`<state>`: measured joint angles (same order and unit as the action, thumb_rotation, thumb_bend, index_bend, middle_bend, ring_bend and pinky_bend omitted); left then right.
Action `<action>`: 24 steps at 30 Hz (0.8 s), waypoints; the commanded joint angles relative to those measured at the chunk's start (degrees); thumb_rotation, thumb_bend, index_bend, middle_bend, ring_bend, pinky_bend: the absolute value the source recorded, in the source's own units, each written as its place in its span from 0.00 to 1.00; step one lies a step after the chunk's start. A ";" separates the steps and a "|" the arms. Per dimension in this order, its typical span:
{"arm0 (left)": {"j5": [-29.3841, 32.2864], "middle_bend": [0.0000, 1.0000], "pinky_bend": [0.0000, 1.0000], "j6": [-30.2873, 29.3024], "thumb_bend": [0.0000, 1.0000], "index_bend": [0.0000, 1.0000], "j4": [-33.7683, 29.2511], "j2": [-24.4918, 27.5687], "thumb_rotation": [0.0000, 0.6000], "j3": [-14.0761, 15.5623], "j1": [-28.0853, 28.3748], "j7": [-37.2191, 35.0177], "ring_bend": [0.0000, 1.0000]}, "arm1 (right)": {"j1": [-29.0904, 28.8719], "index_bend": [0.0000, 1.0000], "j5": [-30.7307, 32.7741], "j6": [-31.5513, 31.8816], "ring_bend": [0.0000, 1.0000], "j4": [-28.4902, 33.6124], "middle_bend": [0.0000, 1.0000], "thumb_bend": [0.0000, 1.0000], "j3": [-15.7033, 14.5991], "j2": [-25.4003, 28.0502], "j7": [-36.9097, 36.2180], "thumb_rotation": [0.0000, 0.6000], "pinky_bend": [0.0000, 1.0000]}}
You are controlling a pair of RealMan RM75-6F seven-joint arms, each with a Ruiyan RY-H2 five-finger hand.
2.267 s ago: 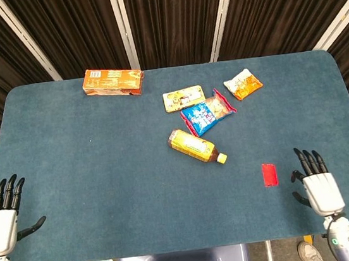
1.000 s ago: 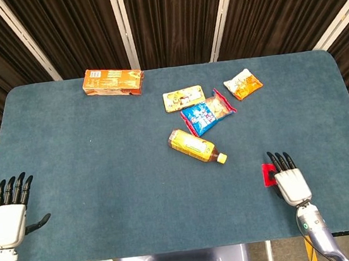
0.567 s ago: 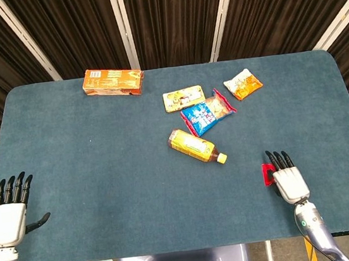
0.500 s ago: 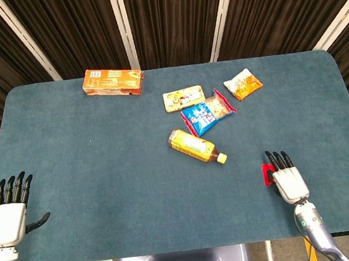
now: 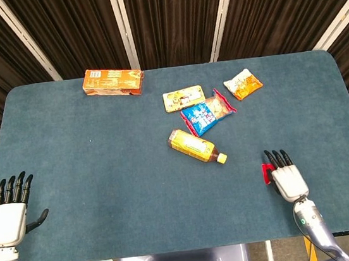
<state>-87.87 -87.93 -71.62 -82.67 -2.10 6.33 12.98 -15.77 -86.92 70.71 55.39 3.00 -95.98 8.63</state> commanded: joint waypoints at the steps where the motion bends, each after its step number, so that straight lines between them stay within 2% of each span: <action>1: -0.10 0.00 0.00 -0.07 0.24 0.00 -0.01 -0.05 0.77 0.00 0.03 0.01 0.00 | -1.01 0.60 -0.04 0.44 0.00 1.01 0.02 0.62 0.98 1.14 0.86 1.00 0.00; 10: 0.10 0.00 0.00 -0.12 0.26 0.00 0.20 -0.42 0.77 -0.11 -0.02 0.37 0.00 | -6.26 0.60 1.52 -2.49 0.00 3.64 0.02 0.62 5.11 4.26 3.91 1.00 0.00; 19: 0.54 0.00 0.00 0.36 0.26 0.00 0.04 -0.78 0.77 -0.18 0.07 1.19 0.00 | -15.11 0.60 5.61 -9.94 0.00 -2.27 0.02 0.61 10.91 2.48 4.20 1.00 0.00; 24: 0.60 0.00 0.00 0.16 0.26 0.00 -0.17 -0.82 0.77 -0.39 0.11 1.24 0.00 | -17.21 0.60 5.60 -7.81 0.00 -1.96 0.02 0.61 12.37 2.82 5.32 1.00 0.00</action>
<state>-87.27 -87.76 -71.79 -83.49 -2.48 6.42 14.21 -32.84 -81.29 61.78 52.48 15.13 -93.49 13.44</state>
